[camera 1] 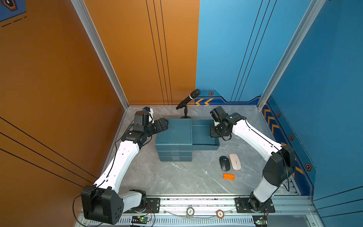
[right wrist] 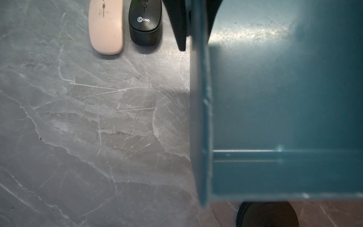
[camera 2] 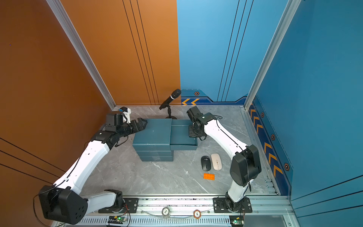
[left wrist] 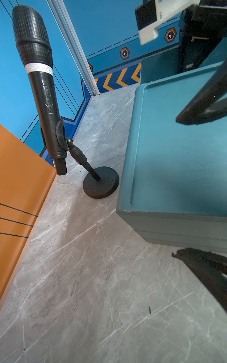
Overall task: Take the mice out of the drawer
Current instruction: Close the drawer of the storage box.
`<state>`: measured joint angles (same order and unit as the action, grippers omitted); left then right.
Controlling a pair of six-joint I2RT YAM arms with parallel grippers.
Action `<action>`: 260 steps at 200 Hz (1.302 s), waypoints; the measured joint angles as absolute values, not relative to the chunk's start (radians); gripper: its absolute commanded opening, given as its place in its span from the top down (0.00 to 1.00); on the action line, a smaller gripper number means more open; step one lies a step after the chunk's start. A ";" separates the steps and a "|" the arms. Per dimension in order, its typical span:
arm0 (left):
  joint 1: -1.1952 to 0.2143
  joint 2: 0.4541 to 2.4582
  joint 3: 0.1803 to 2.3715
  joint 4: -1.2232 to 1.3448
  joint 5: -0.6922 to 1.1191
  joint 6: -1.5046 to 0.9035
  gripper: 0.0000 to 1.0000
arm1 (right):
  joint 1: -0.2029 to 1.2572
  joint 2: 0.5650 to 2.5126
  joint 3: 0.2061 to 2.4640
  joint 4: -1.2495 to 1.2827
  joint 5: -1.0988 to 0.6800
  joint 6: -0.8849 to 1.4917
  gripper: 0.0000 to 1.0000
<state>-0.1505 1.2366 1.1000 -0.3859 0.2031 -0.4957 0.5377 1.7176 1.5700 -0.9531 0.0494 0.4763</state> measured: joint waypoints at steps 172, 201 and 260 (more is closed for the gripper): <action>-0.150 1.237 1.100 -0.386 0.211 -0.499 0.02 | 0.621 1.728 1.595 -0.769 -0.076 0.593 0.00; -0.150 1.237 1.100 -0.385 0.211 -0.499 0.03 | 0.622 1.666 1.550 -0.732 -0.070 0.593 0.00; -0.150 1.237 1.100 -0.385 0.211 -0.498 0.02 | 0.626 1.297 1.334 -0.654 0.033 0.615 0.00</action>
